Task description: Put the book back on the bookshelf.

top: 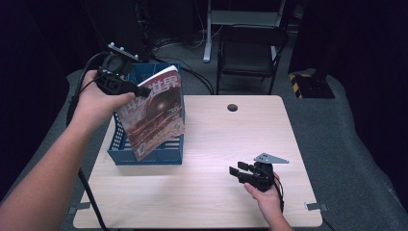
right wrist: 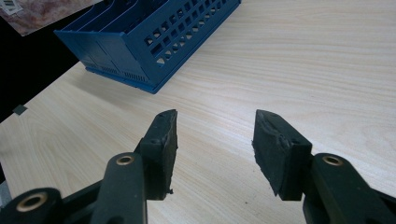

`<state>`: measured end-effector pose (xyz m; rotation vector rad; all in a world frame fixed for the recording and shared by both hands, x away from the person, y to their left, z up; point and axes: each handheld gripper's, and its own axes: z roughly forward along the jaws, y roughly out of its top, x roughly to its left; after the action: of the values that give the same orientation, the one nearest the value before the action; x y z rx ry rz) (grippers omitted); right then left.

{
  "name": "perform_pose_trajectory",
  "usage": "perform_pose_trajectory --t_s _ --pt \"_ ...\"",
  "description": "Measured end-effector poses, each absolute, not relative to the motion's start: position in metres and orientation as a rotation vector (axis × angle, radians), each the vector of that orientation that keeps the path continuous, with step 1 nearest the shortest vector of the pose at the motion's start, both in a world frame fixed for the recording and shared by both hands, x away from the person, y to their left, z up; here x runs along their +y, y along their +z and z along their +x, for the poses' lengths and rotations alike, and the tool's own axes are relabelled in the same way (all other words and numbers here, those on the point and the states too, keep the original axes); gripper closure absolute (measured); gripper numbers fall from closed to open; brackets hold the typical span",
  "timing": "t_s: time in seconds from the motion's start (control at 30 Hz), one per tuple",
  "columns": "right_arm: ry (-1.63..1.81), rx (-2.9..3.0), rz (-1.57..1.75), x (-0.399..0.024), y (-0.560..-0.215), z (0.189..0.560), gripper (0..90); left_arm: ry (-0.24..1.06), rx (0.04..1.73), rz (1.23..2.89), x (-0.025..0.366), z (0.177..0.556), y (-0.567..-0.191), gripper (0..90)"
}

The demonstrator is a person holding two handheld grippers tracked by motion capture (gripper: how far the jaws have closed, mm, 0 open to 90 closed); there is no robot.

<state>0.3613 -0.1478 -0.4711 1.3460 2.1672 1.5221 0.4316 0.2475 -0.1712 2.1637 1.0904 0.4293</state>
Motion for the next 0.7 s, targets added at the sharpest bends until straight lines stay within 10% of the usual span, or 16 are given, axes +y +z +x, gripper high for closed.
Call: perform_pose_trajectory --t_s 0.7 --pt "1.522 2.171 1.341 -0.147 -0.473 0.362 49.6 0.461 1.194 2.137 0.285 0.430 -0.170 83.7"
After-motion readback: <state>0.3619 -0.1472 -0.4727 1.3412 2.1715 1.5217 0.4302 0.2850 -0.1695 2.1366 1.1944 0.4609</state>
